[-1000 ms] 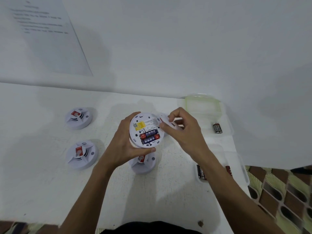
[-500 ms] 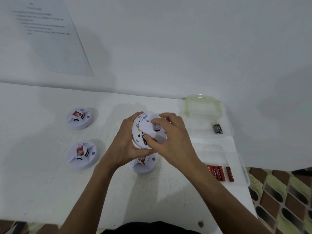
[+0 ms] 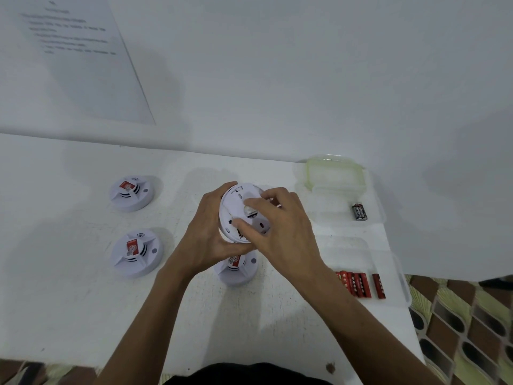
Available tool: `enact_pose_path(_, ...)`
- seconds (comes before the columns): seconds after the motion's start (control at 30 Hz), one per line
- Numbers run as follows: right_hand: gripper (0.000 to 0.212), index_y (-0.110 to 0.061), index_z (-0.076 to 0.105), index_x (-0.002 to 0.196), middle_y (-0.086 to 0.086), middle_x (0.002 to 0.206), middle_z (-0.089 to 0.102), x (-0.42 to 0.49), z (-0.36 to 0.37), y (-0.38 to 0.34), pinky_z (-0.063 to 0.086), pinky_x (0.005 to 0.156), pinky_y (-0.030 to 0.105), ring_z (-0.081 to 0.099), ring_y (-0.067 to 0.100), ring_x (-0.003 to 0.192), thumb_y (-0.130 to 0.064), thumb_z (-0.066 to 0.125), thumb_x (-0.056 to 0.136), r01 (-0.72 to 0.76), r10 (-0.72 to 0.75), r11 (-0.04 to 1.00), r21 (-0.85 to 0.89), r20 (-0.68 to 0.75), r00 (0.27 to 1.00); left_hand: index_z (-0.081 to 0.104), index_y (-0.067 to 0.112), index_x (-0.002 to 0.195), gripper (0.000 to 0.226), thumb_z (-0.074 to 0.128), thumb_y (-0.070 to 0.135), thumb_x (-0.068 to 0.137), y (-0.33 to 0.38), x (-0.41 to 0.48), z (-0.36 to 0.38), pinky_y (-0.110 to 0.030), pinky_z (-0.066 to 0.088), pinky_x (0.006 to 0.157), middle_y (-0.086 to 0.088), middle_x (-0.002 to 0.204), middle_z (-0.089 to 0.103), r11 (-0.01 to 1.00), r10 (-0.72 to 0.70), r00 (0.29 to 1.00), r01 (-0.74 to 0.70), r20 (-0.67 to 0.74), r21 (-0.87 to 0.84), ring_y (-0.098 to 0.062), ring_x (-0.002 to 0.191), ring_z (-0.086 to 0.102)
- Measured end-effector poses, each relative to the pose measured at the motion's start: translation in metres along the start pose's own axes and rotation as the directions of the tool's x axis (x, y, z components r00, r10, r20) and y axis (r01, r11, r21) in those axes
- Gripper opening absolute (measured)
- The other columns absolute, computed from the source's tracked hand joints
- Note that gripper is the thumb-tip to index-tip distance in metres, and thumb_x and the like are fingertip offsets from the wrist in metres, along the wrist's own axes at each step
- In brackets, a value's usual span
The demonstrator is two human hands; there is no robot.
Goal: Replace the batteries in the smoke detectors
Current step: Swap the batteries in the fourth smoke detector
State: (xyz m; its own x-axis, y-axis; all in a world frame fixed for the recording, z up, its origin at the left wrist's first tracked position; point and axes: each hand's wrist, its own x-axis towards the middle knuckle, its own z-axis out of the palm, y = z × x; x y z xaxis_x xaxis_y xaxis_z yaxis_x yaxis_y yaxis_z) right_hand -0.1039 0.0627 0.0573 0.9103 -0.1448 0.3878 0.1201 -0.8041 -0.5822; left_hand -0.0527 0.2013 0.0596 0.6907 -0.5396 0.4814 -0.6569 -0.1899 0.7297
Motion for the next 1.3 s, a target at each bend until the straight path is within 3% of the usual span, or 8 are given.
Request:
enact_pose_path(0.17,0.034,-0.023,0.072,0.108,0.004,0.112,0.056,0.0,-0.001,-0.004,0.043,0.076,0.021,0.053,0.014,0.1,-0.042,0.075,0.08,-0.027,0.026,0.999,0.025,0.025,0.999,0.029,0.036,0.129,0.071,0.061,0.065,0.073,-0.015,-0.006,0.002,-0.009,0.03,0.102,0.036,0.129,0.036,0.998,-0.011,0.999,0.013,-0.035,0.058,0.016,0.122,0.034)
enact_pose_path(0.27,0.033,-0.023,0.071,0.107,0.005,0.108,0.057,0.0,-0.001,-0.006,0.042,0.076,0.021,0.054,0.015,0.099,-0.042,0.073,0.081,-0.039,0.039,0.999,0.003,0.018,0.999,0.03,0.029,0.135,0.082,0.067,0.061,0.07,-0.027,-0.011,0.005,-0.025,0.033,0.107,0.031,0.138,0.034,0.996,-0.041,0.998,0.044,-0.04,0.082,0.006,0.127,0.035)
enact_pose_path(0.37,0.033,-0.023,0.071,0.107,0.005,0.107,0.058,-0.001,0.001,-0.009,0.042,0.074,0.021,0.056,0.018,0.098,-0.043,0.073,0.08,-0.04,0.039,0.999,-0.029,-0.019,0.999,0.036,0.016,0.136,0.087,0.075,0.049,0.066,-0.036,-0.014,0.006,-0.04,0.035,0.106,0.006,0.139,0.043,0.992,-0.068,0.997,0.07,-0.03,0.103,-0.011,0.127,0.041)
enact_pose_path(0.53,0.037,-0.024,0.069,0.11,0.006,0.106,0.058,-0.004,0.007,-0.014,0.038,0.072,0.02,0.054,0.019,0.096,-0.044,0.071,0.079,-0.083,0.08,0.996,-0.033,-0.082,0.993,0.038,0.032,0.13,0.075,0.074,0.042,0.066,-0.025,-0.004,0.004,-0.023,0.033,0.104,0.035,0.131,0.037,0.994,-0.04,0.998,0.046,-0.057,0.098,0.005,0.12,0.04)
enact_pose_path(0.7,0.04,-0.027,0.065,0.116,0.004,0.109,0.054,-0.006,0.007,-0.018,0.041,0.075,0.022,0.05,0.018,0.101,-0.043,0.071,0.08,-0.194,0.197,0.978,0.077,-0.039,0.98,0.043,0.008,0.13,0.074,0.073,0.038,0.069,-0.032,-0.007,0.012,-0.012,0.023,0.107,-0.004,0.134,0.048,0.988,-0.054,0.997,0.062,-0.056,0.139,0.011,0.125,0.034)
enact_pose_path(0.93,0.037,-0.028,0.064,0.117,-0.001,0.111,0.052,-0.008,0.002,-0.004,0.051,0.079,0.026,0.055,0.014,0.102,-0.044,0.068,0.084,-0.149,0.147,0.972,0.182,0.027,0.989,0.04,0.001,0.135,0.091,0.085,0.032,0.062,-0.045,-0.012,0.008,-0.015,0.022,0.11,-0.013,0.138,0.046,0.976,-0.089,0.996,0.091,-0.019,0.196,0.002,0.13,0.032)
enact_pose_path(1.17,0.027,-0.027,0.067,0.118,-0.009,0.114,0.062,0.008,-0.023,0.01,0.053,0.078,0.016,0.063,0.004,0.094,-0.037,0.06,0.093,-0.257,0.143,0.87,0.421,0.283,0.948,0.033,0.017,0.138,0.098,0.078,0.05,0.058,-0.038,-0.007,0.001,-0.015,0.029,0.106,0.016,0.138,0.039,0.988,-0.09,0.995,0.084,0.043,0.126,0.009,0.126,0.033)
enact_pose_path(1.3,0.041,-0.035,0.057,0.129,-0.01,0.124,0.065,0.01,-0.03,0.012,0.054,0.093,0.035,0.062,0.007,0.113,-0.048,0.056,0.09,-0.369,0.118,0.763,0.531,0.448,0.886,0.025,0.02,0.139,0.104,0.079,0.052,0.056,-0.031,-0.004,0.0,-0.008,0.028,0.103,0.038,0.139,0.025,0.99,-0.098,0.995,0.095,0.024,0.102,0.015,0.126,0.03)
